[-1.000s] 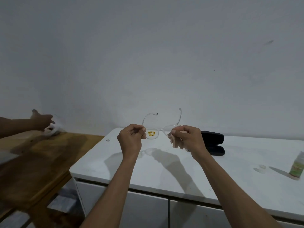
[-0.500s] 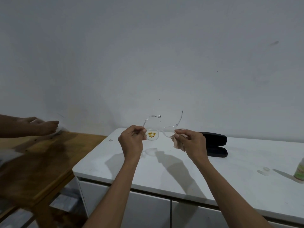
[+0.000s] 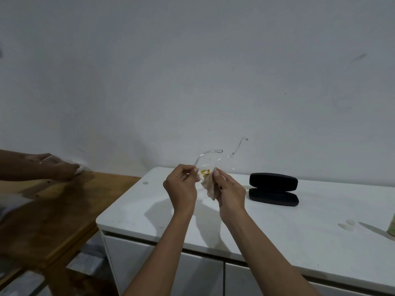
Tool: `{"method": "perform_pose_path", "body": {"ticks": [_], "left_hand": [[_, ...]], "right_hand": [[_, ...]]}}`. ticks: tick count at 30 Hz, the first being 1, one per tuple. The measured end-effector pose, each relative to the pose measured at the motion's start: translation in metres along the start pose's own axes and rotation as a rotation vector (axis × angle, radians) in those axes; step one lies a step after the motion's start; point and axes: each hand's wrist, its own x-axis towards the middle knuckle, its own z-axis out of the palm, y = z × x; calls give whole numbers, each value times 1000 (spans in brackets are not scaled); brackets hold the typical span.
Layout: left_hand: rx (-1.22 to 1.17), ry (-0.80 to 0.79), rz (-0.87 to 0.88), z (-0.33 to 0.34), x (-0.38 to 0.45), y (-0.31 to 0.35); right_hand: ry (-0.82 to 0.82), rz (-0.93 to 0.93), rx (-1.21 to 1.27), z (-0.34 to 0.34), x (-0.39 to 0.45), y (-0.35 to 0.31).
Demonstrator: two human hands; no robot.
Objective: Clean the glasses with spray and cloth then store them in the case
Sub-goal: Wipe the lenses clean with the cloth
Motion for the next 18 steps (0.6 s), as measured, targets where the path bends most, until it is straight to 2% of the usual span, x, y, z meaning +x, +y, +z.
{"method": "perform_pose_path", "body": {"ticks": [4, 9, 11, 14, 18], "left_hand": [[22, -29, 36, 0, -7, 1], [32, -57, 99, 1, -3, 4], [27, -60, 117, 1, -1, 5], [17, -60, 124, 0, 4, 5], [17, -85, 112, -7, 13, 4]], "right_hand": [[57, -51, -11, 17, 1, 4], [173, -235, -181, 31, 3, 9], [190, -255, -200, 37, 4, 8], [152, -224, -177, 42, 7, 6], [-3, -141, -218, 38, 12, 4]]}}
